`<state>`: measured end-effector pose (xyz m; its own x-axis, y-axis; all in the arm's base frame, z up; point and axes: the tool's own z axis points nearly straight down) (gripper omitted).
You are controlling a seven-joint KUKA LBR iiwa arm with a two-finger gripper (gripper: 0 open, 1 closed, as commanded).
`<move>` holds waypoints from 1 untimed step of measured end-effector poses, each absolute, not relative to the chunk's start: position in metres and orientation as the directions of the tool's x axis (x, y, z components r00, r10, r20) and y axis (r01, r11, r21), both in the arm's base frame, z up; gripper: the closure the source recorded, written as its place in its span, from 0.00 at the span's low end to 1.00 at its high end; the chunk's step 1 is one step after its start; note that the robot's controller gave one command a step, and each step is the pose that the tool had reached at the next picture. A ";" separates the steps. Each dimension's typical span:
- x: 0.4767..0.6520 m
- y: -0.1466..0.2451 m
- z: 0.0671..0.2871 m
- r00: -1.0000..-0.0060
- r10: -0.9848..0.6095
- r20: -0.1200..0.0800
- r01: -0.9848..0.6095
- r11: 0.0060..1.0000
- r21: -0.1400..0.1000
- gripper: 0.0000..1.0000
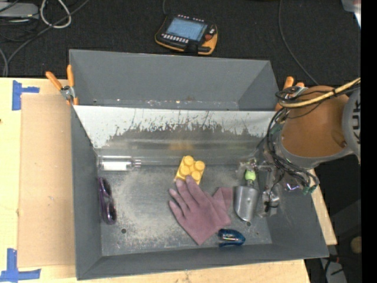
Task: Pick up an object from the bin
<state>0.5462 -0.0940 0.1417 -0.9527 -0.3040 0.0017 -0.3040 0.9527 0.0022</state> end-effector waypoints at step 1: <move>0.548 -0.100 0.138 -0.880 -0.475 -0.002 -0.475 0.880 0.001 0.00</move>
Offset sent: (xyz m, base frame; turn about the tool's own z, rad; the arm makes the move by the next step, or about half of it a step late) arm 0.0191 -0.0045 -0.0269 -0.3880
